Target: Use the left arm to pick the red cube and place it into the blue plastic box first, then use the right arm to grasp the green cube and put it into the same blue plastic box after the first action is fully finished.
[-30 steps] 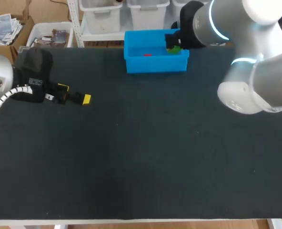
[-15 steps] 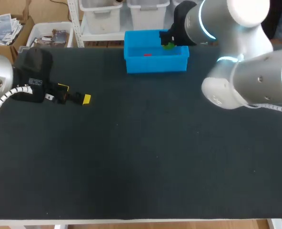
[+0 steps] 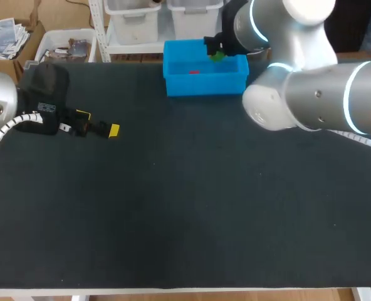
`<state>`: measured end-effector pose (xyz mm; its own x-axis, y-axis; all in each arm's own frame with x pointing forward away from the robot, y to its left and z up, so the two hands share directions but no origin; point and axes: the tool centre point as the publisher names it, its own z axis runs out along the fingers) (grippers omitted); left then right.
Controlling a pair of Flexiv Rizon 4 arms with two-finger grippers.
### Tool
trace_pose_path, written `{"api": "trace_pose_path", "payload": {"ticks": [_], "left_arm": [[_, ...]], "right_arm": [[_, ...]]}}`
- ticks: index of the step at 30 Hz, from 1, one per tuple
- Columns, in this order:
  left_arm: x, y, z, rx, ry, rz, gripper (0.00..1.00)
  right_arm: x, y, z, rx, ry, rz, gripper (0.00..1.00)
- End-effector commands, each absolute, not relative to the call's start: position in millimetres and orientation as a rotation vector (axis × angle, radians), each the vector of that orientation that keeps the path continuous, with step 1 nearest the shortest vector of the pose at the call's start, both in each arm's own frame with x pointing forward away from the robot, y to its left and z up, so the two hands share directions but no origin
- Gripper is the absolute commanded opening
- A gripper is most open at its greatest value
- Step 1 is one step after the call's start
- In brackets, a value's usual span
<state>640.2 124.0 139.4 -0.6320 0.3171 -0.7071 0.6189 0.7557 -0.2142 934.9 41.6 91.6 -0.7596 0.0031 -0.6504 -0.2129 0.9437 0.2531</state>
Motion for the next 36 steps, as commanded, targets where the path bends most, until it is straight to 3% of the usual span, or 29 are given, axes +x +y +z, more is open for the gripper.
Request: {"api": "trace_pose_path", "payload": {"ticks": [1,36], "left_arm": [[639.9,125.5,138.3,0.699,2.275,-0.593,1.0],[639.9,125.5,138.3,0.699,2.275,-0.593,1.0]], "right_arm": [[945.8,45.4,84.2,-0.15,2.426,0.411,0.0],[949.1,46.2,54.8,-0.144,2.492,0.377,0.0]]}}
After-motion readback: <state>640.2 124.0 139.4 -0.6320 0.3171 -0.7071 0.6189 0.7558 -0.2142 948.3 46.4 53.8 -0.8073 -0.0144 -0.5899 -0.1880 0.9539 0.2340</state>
